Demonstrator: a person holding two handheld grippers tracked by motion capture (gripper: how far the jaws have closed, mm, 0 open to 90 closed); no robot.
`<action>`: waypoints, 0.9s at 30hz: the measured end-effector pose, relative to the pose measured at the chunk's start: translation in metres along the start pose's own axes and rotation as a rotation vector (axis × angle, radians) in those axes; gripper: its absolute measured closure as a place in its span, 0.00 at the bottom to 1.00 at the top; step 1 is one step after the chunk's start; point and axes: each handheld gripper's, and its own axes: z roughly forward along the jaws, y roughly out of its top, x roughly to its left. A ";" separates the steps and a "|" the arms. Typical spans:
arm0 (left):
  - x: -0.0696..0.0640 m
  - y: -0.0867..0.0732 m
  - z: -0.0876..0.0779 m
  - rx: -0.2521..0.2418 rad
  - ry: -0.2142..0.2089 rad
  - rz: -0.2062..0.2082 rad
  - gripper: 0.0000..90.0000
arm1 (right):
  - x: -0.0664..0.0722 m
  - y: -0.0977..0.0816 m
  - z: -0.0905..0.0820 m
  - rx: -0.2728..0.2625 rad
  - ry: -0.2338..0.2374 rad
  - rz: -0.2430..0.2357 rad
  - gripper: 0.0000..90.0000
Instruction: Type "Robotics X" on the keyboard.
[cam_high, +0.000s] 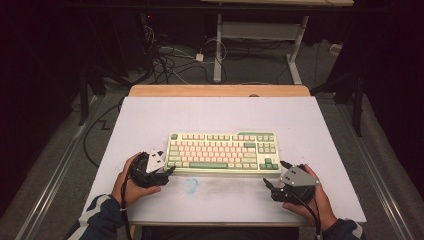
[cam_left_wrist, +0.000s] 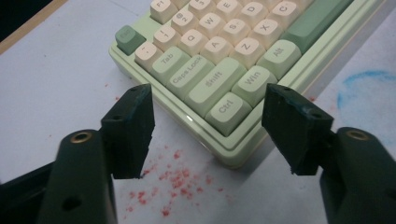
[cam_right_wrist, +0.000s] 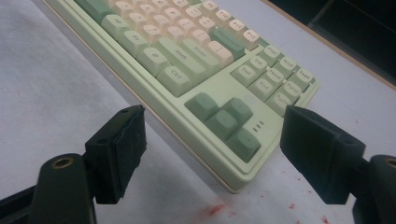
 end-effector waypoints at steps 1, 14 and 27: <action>0.001 -0.001 -0.001 0.003 0.001 -0.001 0.40 | 0.000 0.000 0.000 0.001 0.000 0.000 0.26; -0.004 0.002 -0.010 0.067 -0.087 0.015 0.96 | 0.000 0.000 0.000 0.002 0.001 -0.003 0.26; -0.028 0.023 0.010 0.042 -0.158 0.017 0.97 | 0.001 0.000 0.002 0.010 0.005 -0.006 0.26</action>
